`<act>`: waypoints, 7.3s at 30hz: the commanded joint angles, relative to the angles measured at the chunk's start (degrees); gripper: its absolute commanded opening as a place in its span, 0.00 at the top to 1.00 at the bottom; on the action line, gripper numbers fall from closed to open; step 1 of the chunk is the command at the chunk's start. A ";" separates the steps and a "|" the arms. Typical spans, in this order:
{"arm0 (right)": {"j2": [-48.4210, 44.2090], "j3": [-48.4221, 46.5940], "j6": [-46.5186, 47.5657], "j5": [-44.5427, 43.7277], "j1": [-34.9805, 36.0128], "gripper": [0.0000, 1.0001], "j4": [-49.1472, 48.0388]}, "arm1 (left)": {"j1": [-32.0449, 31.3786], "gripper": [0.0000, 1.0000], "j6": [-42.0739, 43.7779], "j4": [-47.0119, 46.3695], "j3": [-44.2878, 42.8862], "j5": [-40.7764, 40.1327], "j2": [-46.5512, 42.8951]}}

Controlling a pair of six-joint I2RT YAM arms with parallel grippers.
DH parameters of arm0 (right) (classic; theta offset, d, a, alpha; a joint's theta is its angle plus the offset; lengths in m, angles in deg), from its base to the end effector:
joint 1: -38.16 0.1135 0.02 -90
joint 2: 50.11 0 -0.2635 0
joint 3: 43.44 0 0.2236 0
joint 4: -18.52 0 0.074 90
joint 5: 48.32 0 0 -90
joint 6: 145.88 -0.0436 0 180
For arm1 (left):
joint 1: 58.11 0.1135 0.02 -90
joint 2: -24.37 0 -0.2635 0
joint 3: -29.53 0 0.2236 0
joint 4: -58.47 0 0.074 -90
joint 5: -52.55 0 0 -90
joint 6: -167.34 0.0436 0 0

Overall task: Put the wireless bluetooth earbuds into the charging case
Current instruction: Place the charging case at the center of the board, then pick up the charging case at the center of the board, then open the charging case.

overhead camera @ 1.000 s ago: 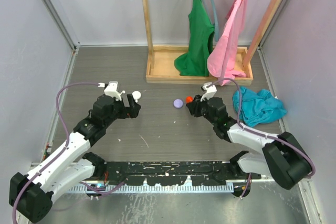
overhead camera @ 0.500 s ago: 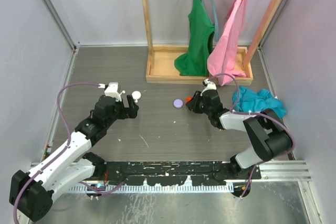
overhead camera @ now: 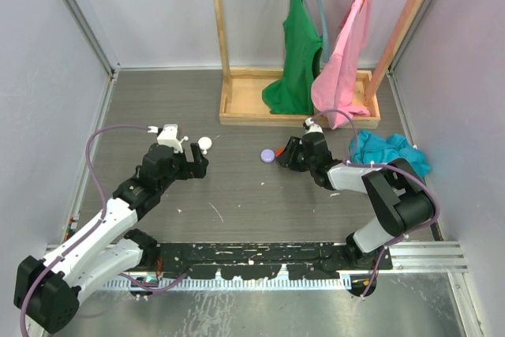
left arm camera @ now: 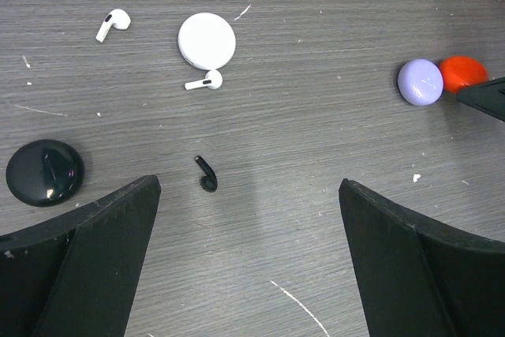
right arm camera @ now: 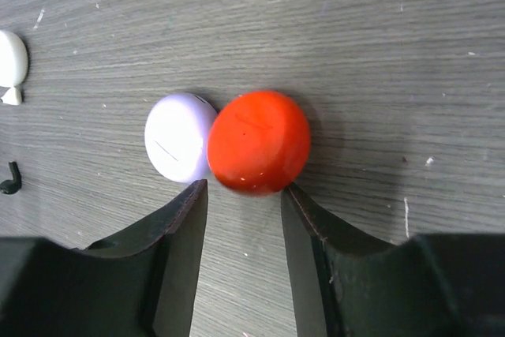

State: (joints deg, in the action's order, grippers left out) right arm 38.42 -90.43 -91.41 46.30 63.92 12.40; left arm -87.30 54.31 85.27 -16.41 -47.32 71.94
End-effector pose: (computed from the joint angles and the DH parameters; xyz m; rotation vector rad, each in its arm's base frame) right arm 0.2473 0.1233 0.1606 0.1464 2.2677 0.6763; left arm 0.1508 -0.0757 0.2459 0.0049 2.0814 -0.3838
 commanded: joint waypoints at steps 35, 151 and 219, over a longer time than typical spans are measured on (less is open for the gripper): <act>-30.56 26.82 15.42 5.45 -0.89 0.06 -34.39 | 7.69 0.05 14.64 12.03 -33.02 6.66 45.83; -23.86 -19.11 29.08 24.44 16.94 0.80 21.18 | -4.89 0.24 17.04 -27.00 -2.09 49.29 6.78; -27.72 -20.23 44.60 24.15 16.81 0.48 24.19 | -2.02 1.00 13.89 -35.54 -0.39 68.34 7.61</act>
State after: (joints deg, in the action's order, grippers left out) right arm 11.25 -108.63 -46.62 76.12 80.92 37.25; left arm -89.09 67.76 52.41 -16.48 19.08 81.69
